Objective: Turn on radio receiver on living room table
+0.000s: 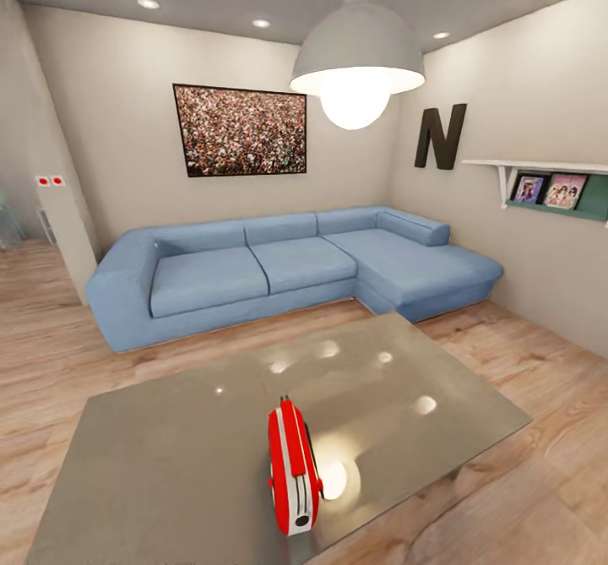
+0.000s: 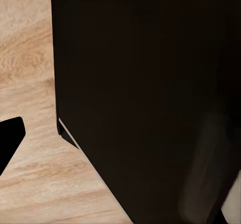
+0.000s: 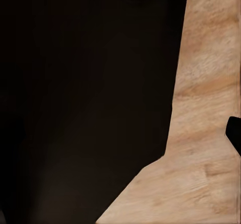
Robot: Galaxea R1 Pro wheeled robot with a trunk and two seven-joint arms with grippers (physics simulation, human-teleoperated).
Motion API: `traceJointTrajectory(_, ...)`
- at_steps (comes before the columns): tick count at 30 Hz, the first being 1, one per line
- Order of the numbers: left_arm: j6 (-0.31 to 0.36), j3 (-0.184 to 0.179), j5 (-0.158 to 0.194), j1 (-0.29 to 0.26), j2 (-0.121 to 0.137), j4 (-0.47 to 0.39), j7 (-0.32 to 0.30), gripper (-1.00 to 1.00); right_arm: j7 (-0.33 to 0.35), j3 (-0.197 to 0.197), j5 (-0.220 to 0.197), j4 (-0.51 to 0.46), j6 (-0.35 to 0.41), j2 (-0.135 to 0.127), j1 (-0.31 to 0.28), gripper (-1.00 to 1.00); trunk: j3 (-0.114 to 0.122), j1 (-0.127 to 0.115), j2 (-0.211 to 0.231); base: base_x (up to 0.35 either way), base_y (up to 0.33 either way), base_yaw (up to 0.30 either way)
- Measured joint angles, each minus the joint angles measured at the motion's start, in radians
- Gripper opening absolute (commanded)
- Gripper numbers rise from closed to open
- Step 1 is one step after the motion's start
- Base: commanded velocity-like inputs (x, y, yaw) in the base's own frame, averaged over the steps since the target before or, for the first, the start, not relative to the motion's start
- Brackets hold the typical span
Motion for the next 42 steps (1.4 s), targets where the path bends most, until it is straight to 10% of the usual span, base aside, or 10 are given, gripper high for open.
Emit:
traceJointTrajectory(22, 0.000, -0.003, -0.002, 0.000, -0.013, -0.001, 0.000, 1.00, -0.003, 0.022, -0.004, 0.000, -0.002, 0.001, 0.000, 1.00, 0.000, 0.000, 0.000, 0.000, 0.000, 0.278)
traceJointTrajectory(42, 0.008, -0.003, -0.002, 0.000, -0.013, -0.002, 0.000, 1.00, -0.004, 0.022, -0.005, 0.000, -0.002, 0.001, 0.000, 1.00, 0.000, 0.000, 0.000, 0.227, -0.072, 0.024)
